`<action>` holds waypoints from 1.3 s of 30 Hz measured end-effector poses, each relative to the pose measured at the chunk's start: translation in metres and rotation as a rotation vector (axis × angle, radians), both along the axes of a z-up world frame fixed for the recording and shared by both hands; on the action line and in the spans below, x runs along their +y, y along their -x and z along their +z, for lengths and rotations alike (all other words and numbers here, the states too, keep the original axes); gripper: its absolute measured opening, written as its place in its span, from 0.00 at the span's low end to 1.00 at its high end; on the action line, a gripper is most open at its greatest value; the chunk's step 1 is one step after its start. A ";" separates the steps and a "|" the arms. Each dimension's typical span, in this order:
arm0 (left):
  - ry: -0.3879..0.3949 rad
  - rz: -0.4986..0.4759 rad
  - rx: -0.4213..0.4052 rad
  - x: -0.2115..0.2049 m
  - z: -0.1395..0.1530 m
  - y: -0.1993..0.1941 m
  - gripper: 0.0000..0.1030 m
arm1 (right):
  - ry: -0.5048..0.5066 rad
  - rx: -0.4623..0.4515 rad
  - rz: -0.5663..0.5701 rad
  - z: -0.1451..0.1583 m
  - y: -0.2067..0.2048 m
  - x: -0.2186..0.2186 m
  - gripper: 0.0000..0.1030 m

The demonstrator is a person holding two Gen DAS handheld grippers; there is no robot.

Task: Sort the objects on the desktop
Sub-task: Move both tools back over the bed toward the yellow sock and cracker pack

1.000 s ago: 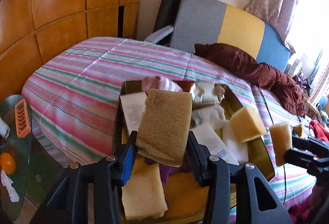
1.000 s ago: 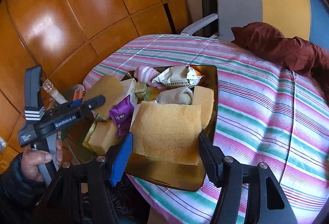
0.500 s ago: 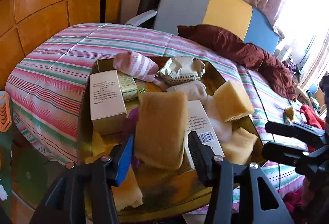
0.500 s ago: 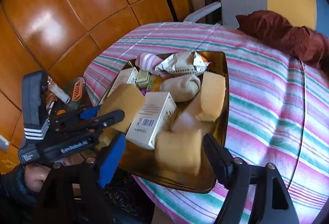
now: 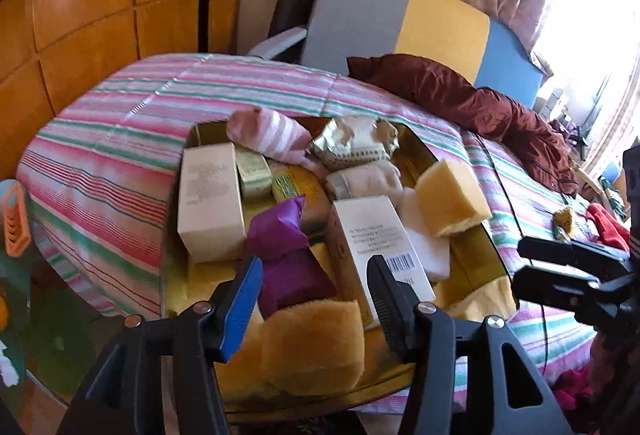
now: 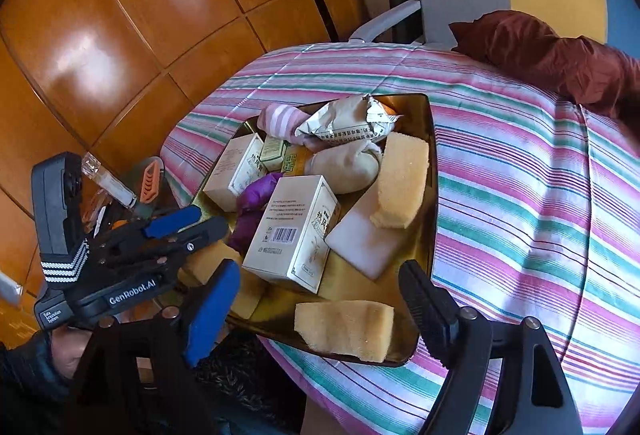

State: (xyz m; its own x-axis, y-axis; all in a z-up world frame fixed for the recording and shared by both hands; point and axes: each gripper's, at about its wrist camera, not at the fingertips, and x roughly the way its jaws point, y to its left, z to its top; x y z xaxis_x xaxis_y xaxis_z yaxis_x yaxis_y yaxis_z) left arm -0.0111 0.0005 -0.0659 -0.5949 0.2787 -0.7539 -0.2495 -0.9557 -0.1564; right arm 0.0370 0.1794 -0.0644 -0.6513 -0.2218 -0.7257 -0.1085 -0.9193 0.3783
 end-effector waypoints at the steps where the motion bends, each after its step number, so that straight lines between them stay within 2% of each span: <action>1: 0.013 0.010 0.010 -0.001 0.002 0.000 0.54 | 0.001 0.002 -0.002 0.000 -0.001 0.001 0.80; 8: 0.054 0.050 0.061 -0.004 0.018 0.005 0.54 | 0.010 0.003 -0.009 0.000 -0.004 0.005 0.81; 26: 0.076 -0.024 0.147 0.019 0.044 -0.001 0.54 | -0.071 0.033 -0.025 0.026 -0.016 0.014 0.81; 32: 0.076 -0.070 0.165 0.034 0.051 -0.003 0.54 | -0.094 0.034 -0.059 0.038 -0.028 0.036 0.81; 39: 0.071 -0.159 0.174 0.063 0.057 0.000 0.54 | -0.144 0.002 -0.133 0.050 -0.054 0.083 0.81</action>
State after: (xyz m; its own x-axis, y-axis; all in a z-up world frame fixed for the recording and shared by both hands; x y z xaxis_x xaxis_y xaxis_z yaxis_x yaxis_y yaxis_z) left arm -0.0114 0.0636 -0.0084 -0.6707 0.3294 -0.6645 -0.4149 -0.9093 -0.0320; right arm 0.0908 0.2625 -0.0144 -0.6694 -0.0274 -0.7424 -0.2319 -0.9417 0.2439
